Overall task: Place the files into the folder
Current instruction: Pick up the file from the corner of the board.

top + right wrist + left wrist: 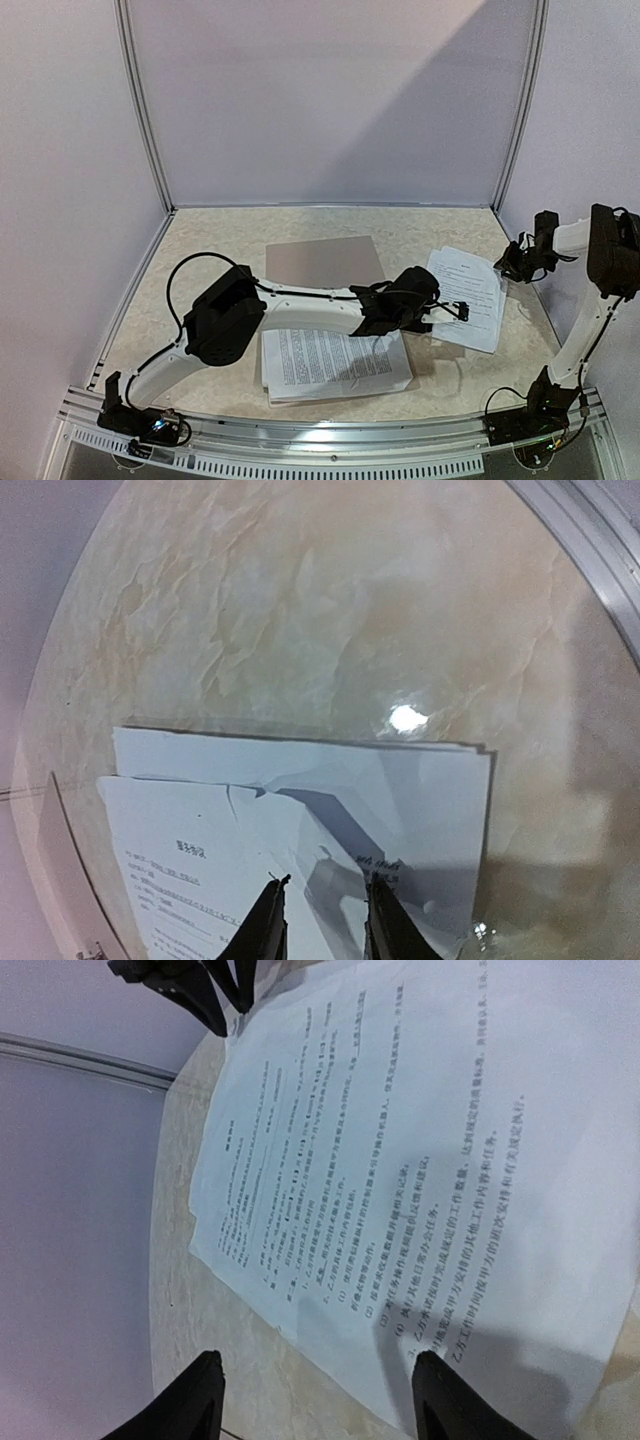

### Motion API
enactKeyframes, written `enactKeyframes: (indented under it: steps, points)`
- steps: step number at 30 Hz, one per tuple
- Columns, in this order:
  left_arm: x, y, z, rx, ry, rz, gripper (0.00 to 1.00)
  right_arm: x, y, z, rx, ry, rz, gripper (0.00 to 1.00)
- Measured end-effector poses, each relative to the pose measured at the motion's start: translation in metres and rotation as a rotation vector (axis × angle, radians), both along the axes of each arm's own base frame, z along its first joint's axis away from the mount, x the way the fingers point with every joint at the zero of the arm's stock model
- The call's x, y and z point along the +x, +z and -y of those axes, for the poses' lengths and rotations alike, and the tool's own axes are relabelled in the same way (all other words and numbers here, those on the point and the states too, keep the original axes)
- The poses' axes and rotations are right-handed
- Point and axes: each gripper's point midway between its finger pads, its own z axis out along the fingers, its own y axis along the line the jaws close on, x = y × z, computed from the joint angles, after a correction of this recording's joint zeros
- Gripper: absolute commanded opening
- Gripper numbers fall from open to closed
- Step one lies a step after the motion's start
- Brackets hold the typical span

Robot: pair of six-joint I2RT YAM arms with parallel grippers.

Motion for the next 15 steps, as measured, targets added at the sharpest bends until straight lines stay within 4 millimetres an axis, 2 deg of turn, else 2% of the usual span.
enactKeyframes:
  steps: [8, 10, 13, 15]
  points:
    - [-0.001, -0.002, 0.0, 0.016, 0.001, 0.019, 0.66, 0.002, 0.022, -0.015, 0.1, 0.0, 0.06, 0.28]
    - [-0.001, -0.002, 0.0, 0.017, 0.0, 0.025, 0.66, 0.001, 0.021, -0.014, 0.101, -0.002, 0.058, 0.31]
    - [-0.002, 0.001, 0.002, 0.01, 0.0, 0.044, 0.67, -0.005, 0.014, -0.012, 0.108, -0.014, 0.039, 0.4]
    - [-0.002, 0.001, 0.002, 0.008, 0.001, 0.058, 0.66, -0.014, 0.006, -0.01, 0.11, -0.022, 0.015, 0.41]
